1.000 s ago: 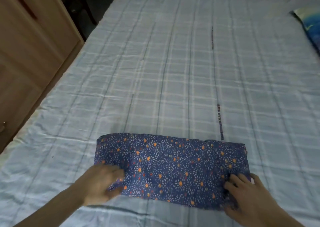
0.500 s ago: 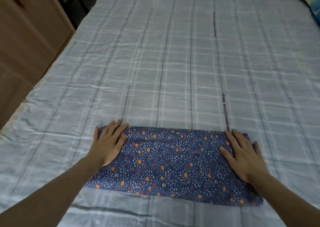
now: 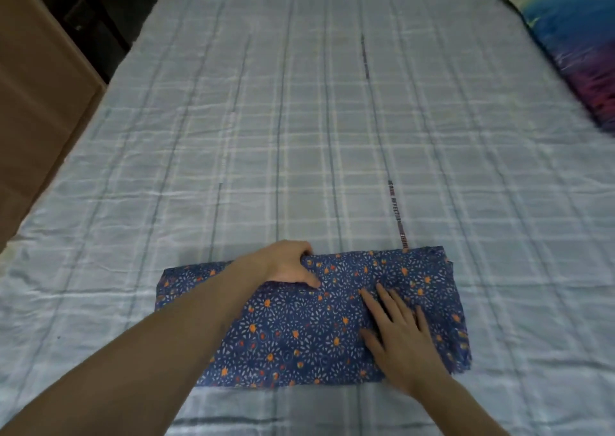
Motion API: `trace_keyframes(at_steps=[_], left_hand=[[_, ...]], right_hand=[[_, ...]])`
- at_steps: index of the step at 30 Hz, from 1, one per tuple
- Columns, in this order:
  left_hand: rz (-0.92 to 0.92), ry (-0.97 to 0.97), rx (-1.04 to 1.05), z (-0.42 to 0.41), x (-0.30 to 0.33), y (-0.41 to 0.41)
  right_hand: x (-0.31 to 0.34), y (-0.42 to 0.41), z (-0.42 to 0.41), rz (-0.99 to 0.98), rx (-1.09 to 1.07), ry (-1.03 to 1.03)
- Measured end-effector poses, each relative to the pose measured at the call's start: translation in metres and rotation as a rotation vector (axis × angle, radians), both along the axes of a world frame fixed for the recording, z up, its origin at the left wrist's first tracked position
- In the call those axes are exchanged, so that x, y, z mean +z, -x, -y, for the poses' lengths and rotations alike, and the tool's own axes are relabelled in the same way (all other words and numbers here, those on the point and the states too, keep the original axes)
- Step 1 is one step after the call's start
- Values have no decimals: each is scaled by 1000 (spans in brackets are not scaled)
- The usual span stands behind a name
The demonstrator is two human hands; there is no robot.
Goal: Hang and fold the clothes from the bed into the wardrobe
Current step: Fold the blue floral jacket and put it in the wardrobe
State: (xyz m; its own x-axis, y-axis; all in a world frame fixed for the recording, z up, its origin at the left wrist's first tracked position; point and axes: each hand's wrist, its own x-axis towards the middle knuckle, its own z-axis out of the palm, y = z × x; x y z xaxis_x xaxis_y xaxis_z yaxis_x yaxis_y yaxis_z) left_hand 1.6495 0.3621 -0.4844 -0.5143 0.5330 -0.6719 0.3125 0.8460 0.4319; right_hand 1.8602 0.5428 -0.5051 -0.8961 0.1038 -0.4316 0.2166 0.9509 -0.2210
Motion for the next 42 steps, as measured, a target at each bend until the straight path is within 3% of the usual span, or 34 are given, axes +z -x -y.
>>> trace_keyframes(at_steps=[4, 7, 14, 16, 19, 21, 23, 28, 31, 33, 37, 42], left_hand=[[186, 210, -118, -14, 19, 9], [287, 211, -173, -14, 29, 5], [343, -67, 49, -1, 88, -22], [371, -148, 107, 2, 114, -27], [422, -298, 266, 5, 153, -27], [410, -383, 376, 4, 176, -19], [350, -431, 463, 2, 197, -2], [234, -726, 620, 10, 240, 32], [172, -891, 651, 23, 245, 27], [171, -891, 680, 36, 230, 16], [464, -749, 884, 65, 163, -18], [579, -248, 1025, 93, 76, -85]], right_hand=[[19, -5, -3, -143, -118, -46], [28, -35, 5, -251, -329, 9], [83, -56, 32, 293, -811, 472], [111, -45, 39, 387, -946, 674], [139, -25, 46, 396, -1296, 1260], [153, -4, 42, 281, -1367, 1609], [168, 27, 30, 124, -1353, 1755], [219, 111, -3, -276, -1072, 1632], [238, 128, -12, -382, -931, 1563], [232, 123, -8, -395, -894, 1503], [172, 84, 9, -269, -921, 1353], [76, 13, 36, 249, -1124, 1102]])
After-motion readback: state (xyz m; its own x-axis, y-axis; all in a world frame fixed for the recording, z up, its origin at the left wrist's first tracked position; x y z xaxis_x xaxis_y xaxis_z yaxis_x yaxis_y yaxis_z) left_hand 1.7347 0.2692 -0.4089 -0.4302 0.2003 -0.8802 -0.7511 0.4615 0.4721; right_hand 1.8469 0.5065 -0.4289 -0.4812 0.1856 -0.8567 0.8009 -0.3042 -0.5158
